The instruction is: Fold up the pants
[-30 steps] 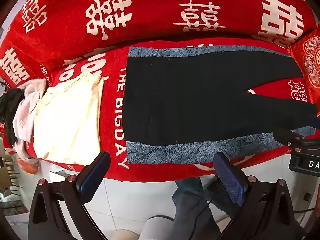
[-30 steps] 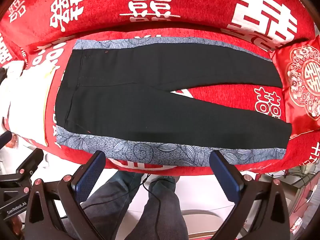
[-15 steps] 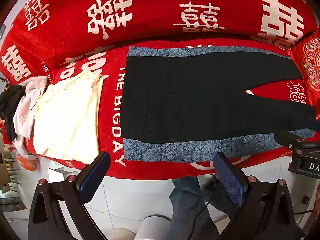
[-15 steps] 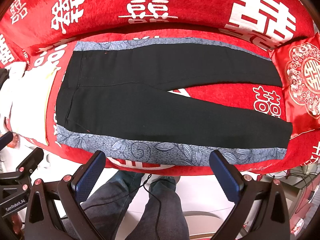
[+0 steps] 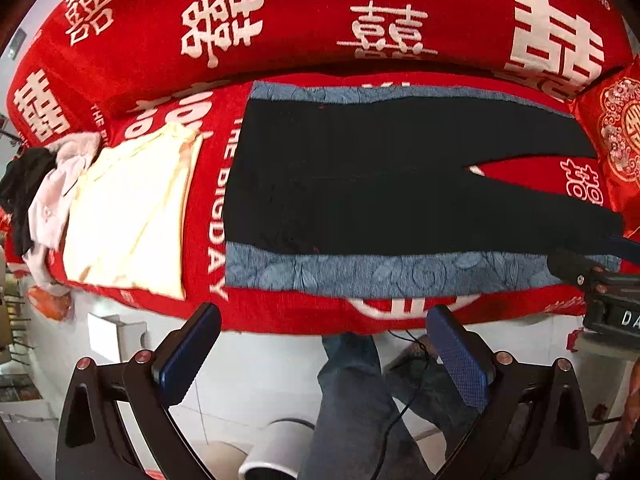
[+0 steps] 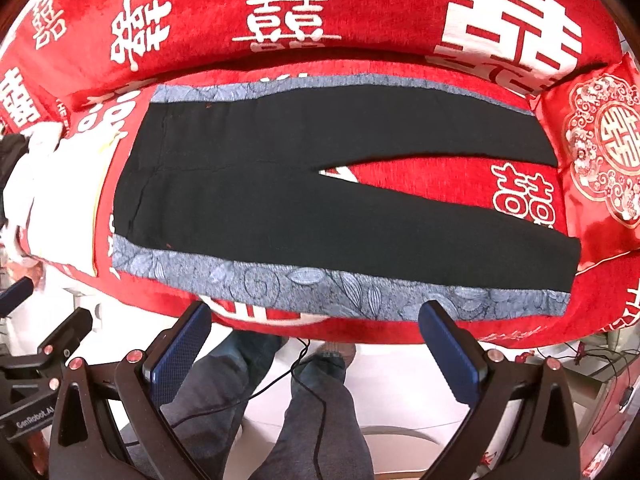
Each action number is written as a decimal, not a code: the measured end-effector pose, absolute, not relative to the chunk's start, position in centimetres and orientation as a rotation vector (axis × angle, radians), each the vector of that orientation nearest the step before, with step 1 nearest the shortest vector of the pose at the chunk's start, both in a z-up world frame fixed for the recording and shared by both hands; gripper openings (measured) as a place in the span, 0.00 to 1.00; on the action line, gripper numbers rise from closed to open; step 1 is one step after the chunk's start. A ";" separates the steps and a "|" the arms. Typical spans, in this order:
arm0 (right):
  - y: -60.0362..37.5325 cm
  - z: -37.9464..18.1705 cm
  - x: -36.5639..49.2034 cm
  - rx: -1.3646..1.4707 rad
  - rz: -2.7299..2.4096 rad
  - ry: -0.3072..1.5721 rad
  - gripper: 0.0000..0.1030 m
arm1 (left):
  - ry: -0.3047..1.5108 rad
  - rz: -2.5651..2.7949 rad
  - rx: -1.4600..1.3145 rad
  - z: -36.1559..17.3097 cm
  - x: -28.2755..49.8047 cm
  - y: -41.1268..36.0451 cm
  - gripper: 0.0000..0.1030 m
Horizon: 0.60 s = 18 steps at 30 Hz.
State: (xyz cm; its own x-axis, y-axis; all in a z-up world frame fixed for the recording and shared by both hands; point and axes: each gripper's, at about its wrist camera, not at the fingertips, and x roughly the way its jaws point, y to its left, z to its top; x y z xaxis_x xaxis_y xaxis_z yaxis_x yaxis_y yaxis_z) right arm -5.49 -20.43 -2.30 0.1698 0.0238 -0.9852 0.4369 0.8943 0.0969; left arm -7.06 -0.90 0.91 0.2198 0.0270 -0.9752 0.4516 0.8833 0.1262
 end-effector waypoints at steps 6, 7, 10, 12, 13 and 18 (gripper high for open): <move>-20.4 -2.8 -7.0 0.404 -0.279 1.404 1.00 | 1.354 -0.258 0.401 1.0 -8.2 -0.1 1.00; -20.4 -2.7 -7.0 0.404 -0.278 1.401 1.00 | 1.352 -0.255 0.400 1.1 -8.2 -0.1 1.00; -20.5 -2.3 -6.9 0.418 -0.285 1.383 1.00 | 1.335 -0.268 0.419 1.4 -8.0 -0.1 1.00; -20.5 -2.2 -6.7 0.433 -0.290 1.362 1.00 | 1.312 -0.275 0.446 1.3 -7.7 -0.1 1.00; -20.3 -2.2 -6.5 0.438 -0.290 1.353 1.00 | 1.310 -0.285 0.459 1.1 -7.5 0.0 1.00; -19.6 -3.2 -6.0 0.499 -0.293 1.353 1.00 | 1.353 -0.309 0.430 -0.2 -6.0 1.3 1.00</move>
